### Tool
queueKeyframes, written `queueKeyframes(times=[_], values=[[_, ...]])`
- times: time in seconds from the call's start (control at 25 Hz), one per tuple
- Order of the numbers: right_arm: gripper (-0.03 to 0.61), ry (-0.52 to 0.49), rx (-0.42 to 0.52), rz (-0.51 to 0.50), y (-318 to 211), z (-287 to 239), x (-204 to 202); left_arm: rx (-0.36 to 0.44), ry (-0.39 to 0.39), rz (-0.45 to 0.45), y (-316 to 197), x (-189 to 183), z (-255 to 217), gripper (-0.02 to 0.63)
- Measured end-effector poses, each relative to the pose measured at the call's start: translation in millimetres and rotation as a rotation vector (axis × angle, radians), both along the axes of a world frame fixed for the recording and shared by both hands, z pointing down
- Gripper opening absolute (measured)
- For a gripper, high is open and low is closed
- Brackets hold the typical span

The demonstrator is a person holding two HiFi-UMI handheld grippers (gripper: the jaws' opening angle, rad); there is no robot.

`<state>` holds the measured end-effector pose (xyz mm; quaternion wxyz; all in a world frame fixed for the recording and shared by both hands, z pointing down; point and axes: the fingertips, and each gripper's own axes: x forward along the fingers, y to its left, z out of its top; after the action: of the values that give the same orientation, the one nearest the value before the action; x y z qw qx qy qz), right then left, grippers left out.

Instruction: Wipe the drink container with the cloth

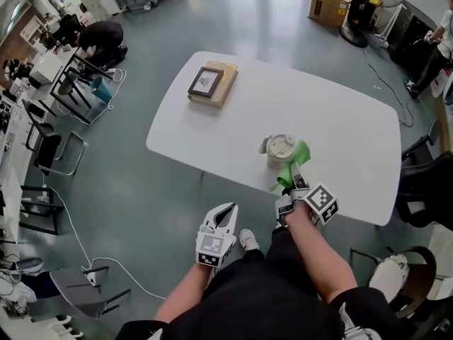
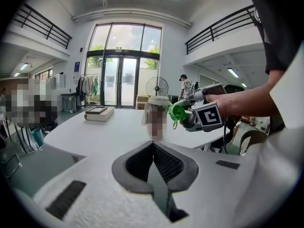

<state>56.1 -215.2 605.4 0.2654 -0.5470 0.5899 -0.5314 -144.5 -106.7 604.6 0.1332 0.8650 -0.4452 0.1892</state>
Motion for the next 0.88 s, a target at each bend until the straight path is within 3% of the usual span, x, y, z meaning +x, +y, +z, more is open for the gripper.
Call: queueKeyframes(times=[0.88], values=[[0.103, 0.075, -0.195, -0.022, -2, 89, 0, -0.017, -0.014, 0.039, 12, 8, 18, 0.014]])
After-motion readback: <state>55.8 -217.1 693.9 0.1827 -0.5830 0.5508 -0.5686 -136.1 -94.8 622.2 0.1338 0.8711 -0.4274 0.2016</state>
